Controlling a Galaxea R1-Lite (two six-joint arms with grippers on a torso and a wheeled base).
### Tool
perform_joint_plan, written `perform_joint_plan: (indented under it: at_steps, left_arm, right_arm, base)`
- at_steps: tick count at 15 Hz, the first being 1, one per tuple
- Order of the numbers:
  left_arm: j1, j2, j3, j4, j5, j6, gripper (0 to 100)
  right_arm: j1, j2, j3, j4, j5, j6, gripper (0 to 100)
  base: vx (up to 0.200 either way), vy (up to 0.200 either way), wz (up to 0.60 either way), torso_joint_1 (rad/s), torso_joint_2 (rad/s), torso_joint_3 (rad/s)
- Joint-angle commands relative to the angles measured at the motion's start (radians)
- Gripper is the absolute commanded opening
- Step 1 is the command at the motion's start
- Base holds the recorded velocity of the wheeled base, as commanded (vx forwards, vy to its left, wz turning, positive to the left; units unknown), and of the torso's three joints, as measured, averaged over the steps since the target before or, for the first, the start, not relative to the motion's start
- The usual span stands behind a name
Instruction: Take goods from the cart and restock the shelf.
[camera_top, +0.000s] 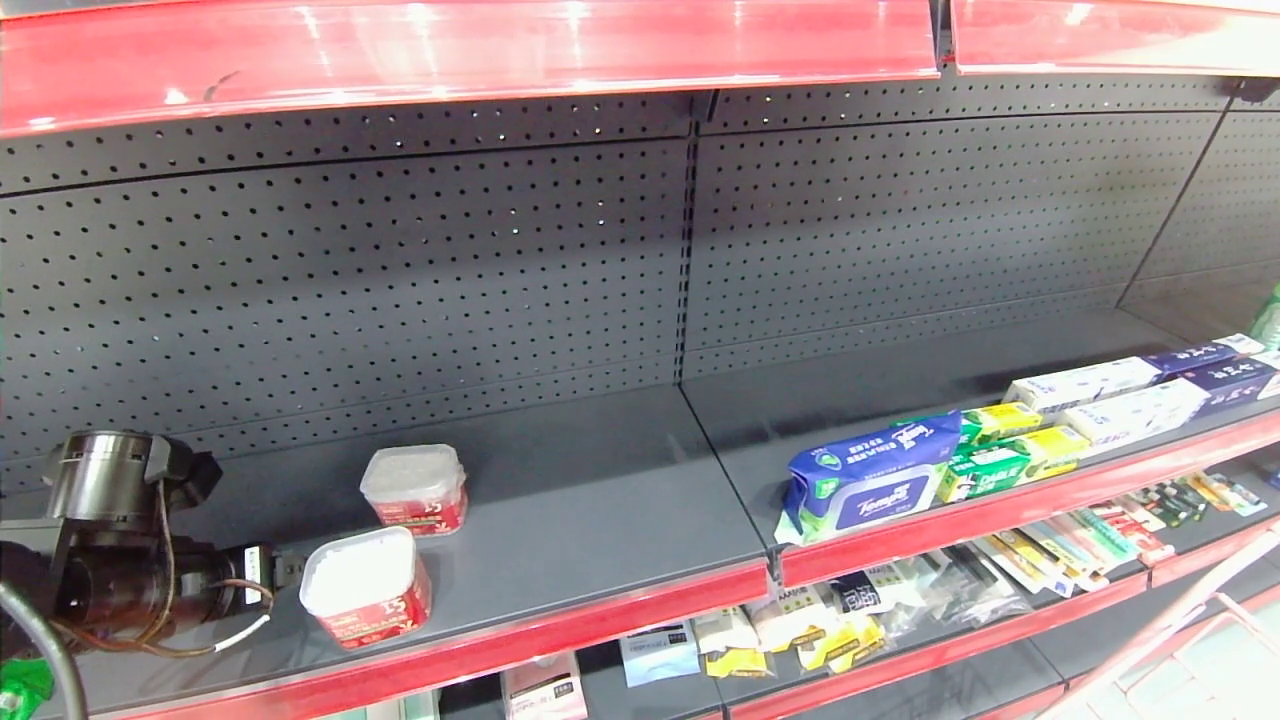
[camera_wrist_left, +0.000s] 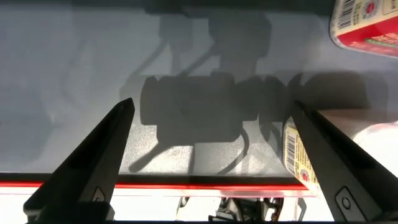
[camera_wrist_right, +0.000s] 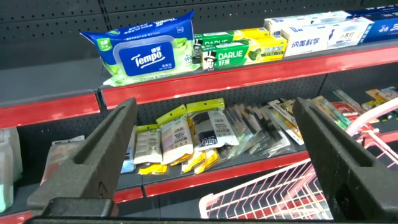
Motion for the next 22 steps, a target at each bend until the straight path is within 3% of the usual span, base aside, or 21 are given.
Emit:
perform_joint_plan:
  at_steps: [1, 4, 6, 11, 15, 20, 22]
  left_arm:
    - [0.005, -0.021, 0.004, -0.002, 0.0, 0.0, 100]
    - [0.008, -0.066, 0.033, -0.013, 0.005, 0.004, 100]
    - [0.01, -0.092, 0.087, -0.01, -0.001, 0.054, 100]
    - [0.008, -0.092, 0.115, -0.011, 0.0, 0.092, 100]
    - [0.008, -0.089, 0.165, -0.011, -0.001, 0.186, 100]
    - [-0.007, -0.078, 0.167, -0.011, -0.026, 0.201, 100]
    - [-0.007, -0.078, 0.171, -0.011, -0.057, 0.243, 100]
  right_arm:
    - [0.001, 0.001, 0.0, 0.0, 0.001, 0.0, 100]
    - [0.001, 0.001, 0.0, 0.0, 0.001, 0.0, 100]
    - [0.001, 0.001, 0.0, 0.0, 0.001, 0.0, 100]
    - [0.001, 0.001, 0.0, 0.0, 0.001, 0.0, 100]
    - [0.001, 0.001, 0.0, 0.0, 0.001, 0.0, 100]
    - [0.001, 0.001, 0.0, 0.0, 0.001, 0.0, 100]
    - [0.001, 0.001, 0.0, 0.0, 0.001, 0.0, 100]
  base:
    - [0.0, 0.0, 0.0, 0.0, 0.0, 0.0]
    - [0.0, 0.0, 0.0, 0.0, 0.0, 0.0]
    - [0.0, 0.0, 0.0, 0.0, 0.0, 0.0]
    - [0.0, 0.0, 0.0, 0.0, 0.0, 0.0]
    - [0.0, 0.0, 0.0, 0.0, 0.0, 0.0]
    - [0.0, 0.0, 0.0, 0.0, 0.0, 0.0]
    - [0.0, 0.0, 0.0, 0.0, 0.0, 0.0]
